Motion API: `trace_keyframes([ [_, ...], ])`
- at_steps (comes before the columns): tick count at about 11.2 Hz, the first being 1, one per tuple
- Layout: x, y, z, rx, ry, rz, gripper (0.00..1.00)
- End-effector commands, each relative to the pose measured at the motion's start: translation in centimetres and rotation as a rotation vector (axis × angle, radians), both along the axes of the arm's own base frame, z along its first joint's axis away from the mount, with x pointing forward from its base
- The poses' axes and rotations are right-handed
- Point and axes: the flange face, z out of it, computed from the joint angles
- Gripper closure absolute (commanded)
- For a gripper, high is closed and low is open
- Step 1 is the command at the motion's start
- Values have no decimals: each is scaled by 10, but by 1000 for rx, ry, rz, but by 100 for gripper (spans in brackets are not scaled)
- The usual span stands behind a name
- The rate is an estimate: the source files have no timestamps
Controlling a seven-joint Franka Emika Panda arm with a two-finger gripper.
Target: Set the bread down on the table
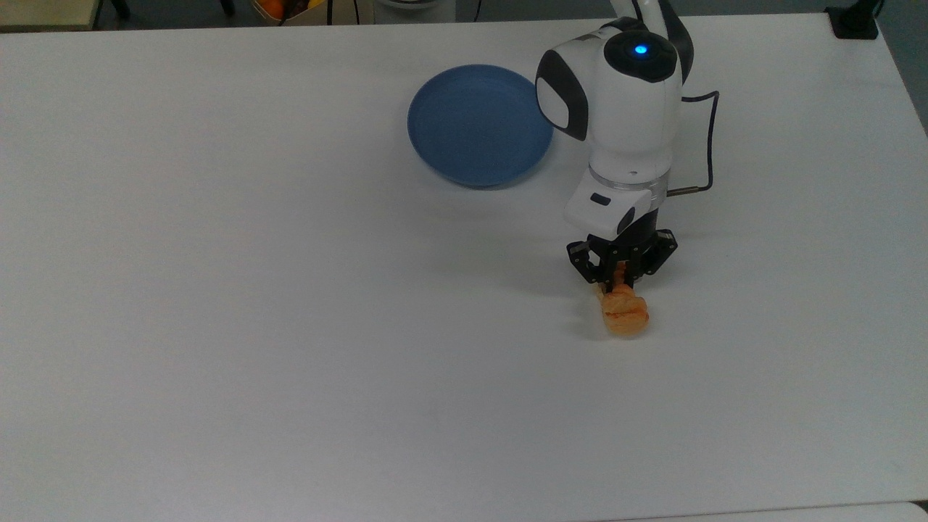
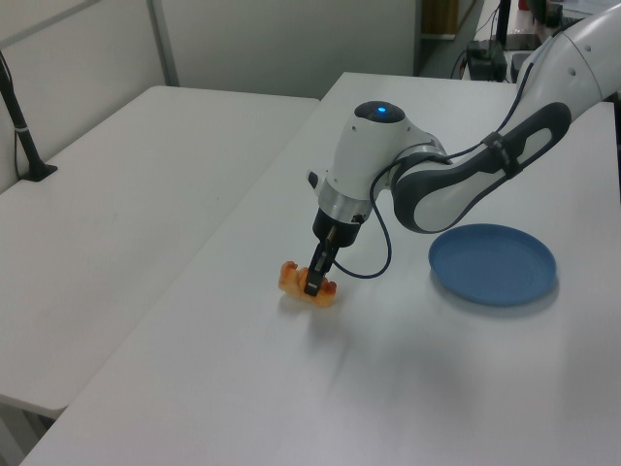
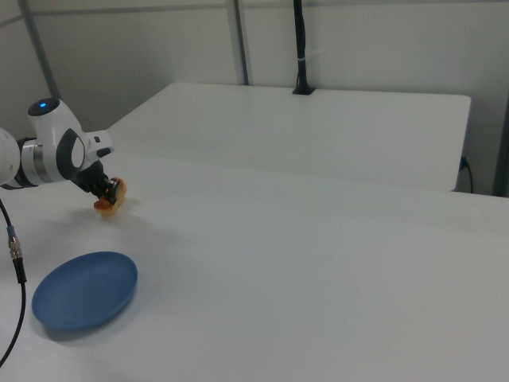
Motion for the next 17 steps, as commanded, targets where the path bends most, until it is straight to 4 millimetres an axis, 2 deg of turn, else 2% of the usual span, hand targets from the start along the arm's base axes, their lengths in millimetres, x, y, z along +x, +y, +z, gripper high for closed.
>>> trace_keyframes([
  [1,3,3,1,-14,-27,19,29],
  [3,2,4,0,-17,-28,23,17],
  [4,2,4,1,-16,-29,23,3],
  [5,1,5,1,-19,-30,26,0],
  [7,1,6,9,-23,-41,32,0],
  [8,1,5,21,-19,-52,29,0],
  [9,0,-3,48,-14,-69,17,0],
  [10,-2,-17,65,-37,-43,-2,0],
  [12,-5,-55,116,-76,0,-54,0],
  [15,-32,-115,162,-175,118,-66,0],
  [17,-53,-166,185,-223,188,-98,0],
])
